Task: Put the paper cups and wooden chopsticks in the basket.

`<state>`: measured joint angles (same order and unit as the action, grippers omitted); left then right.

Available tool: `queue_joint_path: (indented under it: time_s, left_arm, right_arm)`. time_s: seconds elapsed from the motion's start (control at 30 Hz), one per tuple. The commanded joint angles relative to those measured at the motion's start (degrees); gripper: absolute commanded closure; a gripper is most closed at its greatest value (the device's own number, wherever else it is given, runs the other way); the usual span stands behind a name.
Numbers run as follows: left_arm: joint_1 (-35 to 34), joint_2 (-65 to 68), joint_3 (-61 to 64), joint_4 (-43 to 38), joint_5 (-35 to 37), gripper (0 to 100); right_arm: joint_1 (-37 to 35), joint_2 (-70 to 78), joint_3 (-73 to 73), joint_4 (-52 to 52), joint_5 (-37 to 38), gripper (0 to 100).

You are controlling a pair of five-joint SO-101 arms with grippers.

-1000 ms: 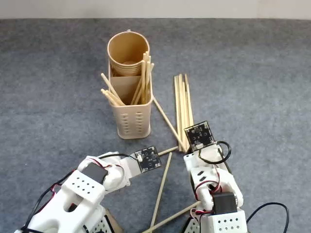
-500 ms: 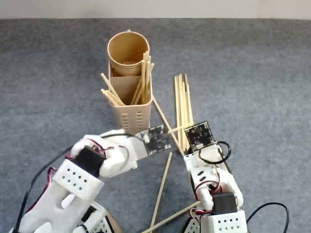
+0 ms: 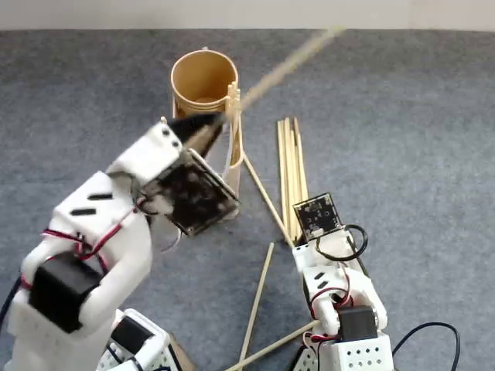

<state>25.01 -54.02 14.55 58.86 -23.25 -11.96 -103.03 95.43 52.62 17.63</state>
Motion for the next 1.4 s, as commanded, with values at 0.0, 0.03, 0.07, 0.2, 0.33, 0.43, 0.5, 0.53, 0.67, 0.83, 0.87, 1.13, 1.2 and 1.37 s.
queue_joint_path:
  time_s: [0.0,0.03,0.07,0.2,0.33,0.43,0.5,0.53,0.67,0.83,0.87,1.13,1.2,1.37]
  left_arm:
    - [-2.95,0.4,6.99,-18.46,4.57,100]
    - [-4.09,0.4,10.51,-22.68,5.8,100]
    - [-5.23,0.4,14.46,-26.99,7.47,100]
    - [-9.8,1.19,29.14,-42.2,16.35,100]
    - [-15.6,5.32,35.38,-48.44,26.11,100]
    - [-16.75,7.69,36.88,-48.35,26.81,99]
    - [-16.84,8.04,37.93,-48.35,26.81,99]
    - [-16.75,7.78,38.02,-48.35,26.81,97]
    - [-15.6,5.14,37.58,-48.35,26.99,85]
    - [-14.9,0.75,31.96,-41.14,26.99,87]
    - [-15.34,-0.13,30.2,-39.56,26.99,87]
    - [-31.6,-3.03,16.92,-23.03,26.9,87]
    - [-35.74,-0.48,13.49,-13.54,26.73,87]
    - [-41.27,13.32,8.04,7.47,26.64,87]
  right_arm:
    - [0.48,-0.22,4.0,-0.04,0.44,84.3]
    - [0.48,-0.31,4.0,-0.04,0.44,84.3]
    - [0.48,-0.31,4.0,-0.04,0.44,84.3]
    - [0.48,-0.31,4.0,-0.04,0.44,84.3]
    - [0.48,-0.31,4.09,-0.13,0.44,84.3]
    - [0.48,-0.31,4.09,-0.13,0.44,84.3]
    - [0.48,-0.31,4.09,-0.13,0.44,84.3]
    - [0.48,-0.31,4.09,-0.13,0.44,84.3]
    - [0.48,-0.31,4.09,-0.13,0.44,84.3]
    - [0.48,-0.31,4.09,-0.13,0.44,84.3]
    - [0.48,-0.31,4.09,-0.13,0.44,84.3]
    - [1.1,0.31,3.3,0.4,0.62,84.3]
    - [2.15,0.31,0.66,2.15,0.62,84.3]
    - [2.51,0.48,-9.54,8.4,0.62,84.3]
